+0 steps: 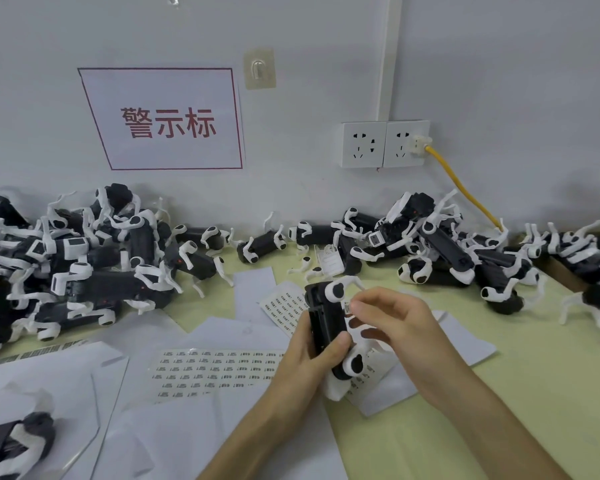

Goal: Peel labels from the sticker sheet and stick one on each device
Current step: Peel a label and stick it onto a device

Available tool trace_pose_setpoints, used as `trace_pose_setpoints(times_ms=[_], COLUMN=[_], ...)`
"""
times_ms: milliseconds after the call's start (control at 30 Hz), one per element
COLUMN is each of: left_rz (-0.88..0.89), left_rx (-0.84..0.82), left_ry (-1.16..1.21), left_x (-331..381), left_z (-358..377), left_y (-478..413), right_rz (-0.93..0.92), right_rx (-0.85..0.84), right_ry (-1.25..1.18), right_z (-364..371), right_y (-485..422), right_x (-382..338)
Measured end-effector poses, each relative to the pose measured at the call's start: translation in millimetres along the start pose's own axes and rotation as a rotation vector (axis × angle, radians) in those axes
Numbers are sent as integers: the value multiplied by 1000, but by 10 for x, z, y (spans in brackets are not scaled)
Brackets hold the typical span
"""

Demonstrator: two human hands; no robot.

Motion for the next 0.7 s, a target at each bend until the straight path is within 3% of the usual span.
trace_pose_setpoints(times_ms=[267,700], left_rz=[46,111], left_rx=[-8,2], left_ry=[-153,-259], left_x=[-74,-61], left_z=[-16,46], left_y=[-24,-15], right_rz=[23,-96], right_rx=[74,199], right_ry=[71,193], right_z=[48,113], right_y=[30,83], right_x=[9,14])
Point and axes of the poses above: each hand's wrist, its own y-axis away from the middle knuckle, its own z-axis out of the palm, x = y × z, the point moved 2 cm from there along -y, towards the middle knuckle, and after that the axes turned 4 degrees about x, right-handed, at the moved point
